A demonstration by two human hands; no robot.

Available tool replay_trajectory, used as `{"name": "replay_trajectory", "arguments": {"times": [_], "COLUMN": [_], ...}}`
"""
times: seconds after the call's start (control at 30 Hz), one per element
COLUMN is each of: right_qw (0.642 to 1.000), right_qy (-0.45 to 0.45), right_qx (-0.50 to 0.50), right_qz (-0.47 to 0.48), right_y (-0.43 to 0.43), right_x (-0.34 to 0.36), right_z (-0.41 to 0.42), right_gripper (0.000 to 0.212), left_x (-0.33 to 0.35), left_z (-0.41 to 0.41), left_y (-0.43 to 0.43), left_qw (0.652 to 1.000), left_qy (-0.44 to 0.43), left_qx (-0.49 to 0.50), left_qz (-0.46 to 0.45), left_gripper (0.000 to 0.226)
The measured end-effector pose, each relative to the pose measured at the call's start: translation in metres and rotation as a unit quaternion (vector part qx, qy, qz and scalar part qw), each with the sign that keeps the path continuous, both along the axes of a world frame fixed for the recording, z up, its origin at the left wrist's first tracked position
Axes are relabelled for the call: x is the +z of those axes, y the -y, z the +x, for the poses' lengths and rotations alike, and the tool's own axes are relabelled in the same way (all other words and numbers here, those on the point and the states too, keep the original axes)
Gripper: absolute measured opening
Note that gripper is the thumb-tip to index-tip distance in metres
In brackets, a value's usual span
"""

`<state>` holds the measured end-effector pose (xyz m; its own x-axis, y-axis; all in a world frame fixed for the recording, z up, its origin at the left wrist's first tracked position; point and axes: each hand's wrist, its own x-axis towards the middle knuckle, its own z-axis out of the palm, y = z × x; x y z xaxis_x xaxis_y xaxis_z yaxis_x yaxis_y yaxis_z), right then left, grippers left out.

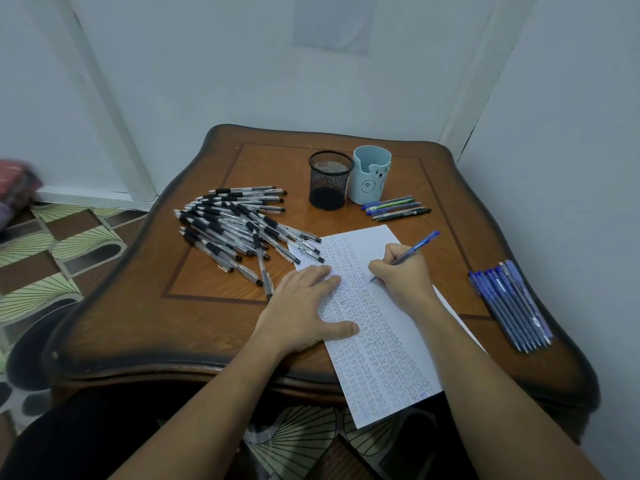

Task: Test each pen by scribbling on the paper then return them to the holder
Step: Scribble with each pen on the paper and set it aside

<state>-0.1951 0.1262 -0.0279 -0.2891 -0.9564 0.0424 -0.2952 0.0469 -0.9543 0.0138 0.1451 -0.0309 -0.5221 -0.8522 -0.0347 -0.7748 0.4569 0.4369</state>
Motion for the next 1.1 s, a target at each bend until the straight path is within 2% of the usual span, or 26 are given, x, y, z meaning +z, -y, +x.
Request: {"name": "replay_trajectory", "arguments": {"times": [0.2, 0.5, 0.7, 1.1], "right_qw": [1.000, 1.000, 1.000, 1.000], "right_qy": [-0.013, -0.027, -0.010, -0.007], "right_qx": [0.004, -0.005, 0.004, 0.005], "right_qz": [0.001, 0.007, 0.012, 0.008], "right_y": [-0.0023, -0.0020, -0.0043, -0.0036], "right_x": [0.0041, 0.0042, 0.0065, 0.0043], "right_z": [0.0025, 0.0027, 0.0043, 0.0044], "right_gripper": [0.030, 0.035, 0.027, 0.041], "left_x": [0.0003, -0.0012, -0.0002, -0.0006], "left_z": [-0.0001, 0.0003, -0.0003, -0.0001], "left_y": [0.0005, 0.0008, -0.0007, 0.0012], "left_qw": [1.000, 1.000, 1.000, 1.000], "left_qy": [0.002, 0.004, -0.001, 0.007], "left_qx": [-0.003, 0.000, 0.000, -0.002], "left_qz": [0.003, 0.000, -0.005, -0.010], "left_gripper": [0.098, 0.099, 0.101, 0.107]}}
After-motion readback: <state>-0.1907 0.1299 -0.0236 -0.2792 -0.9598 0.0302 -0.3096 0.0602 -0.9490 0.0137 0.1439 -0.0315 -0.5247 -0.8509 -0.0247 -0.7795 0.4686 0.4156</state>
